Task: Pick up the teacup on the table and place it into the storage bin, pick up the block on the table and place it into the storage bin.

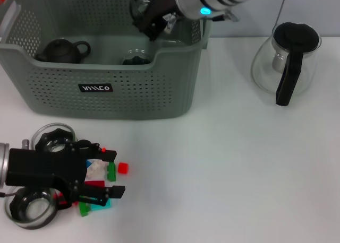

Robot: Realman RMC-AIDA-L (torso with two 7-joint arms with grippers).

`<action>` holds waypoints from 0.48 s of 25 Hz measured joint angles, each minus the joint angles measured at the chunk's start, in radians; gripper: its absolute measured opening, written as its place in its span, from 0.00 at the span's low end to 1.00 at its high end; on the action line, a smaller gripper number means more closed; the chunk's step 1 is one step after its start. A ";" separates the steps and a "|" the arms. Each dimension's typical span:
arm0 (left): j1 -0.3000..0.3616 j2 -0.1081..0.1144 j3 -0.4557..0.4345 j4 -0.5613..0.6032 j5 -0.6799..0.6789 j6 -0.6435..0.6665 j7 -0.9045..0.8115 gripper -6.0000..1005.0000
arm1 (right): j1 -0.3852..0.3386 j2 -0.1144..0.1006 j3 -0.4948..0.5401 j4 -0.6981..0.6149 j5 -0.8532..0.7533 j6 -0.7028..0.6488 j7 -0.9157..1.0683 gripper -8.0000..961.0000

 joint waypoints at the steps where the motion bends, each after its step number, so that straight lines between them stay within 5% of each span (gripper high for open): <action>1: 0.000 0.000 0.000 0.000 0.000 -0.001 0.000 0.88 | 0.000 0.001 -0.011 0.013 0.006 0.019 0.001 0.09; 12: -0.008 0.000 0.000 -0.002 0.000 -0.005 0.001 0.88 | -0.011 0.001 -0.047 0.079 0.037 0.111 -0.005 0.11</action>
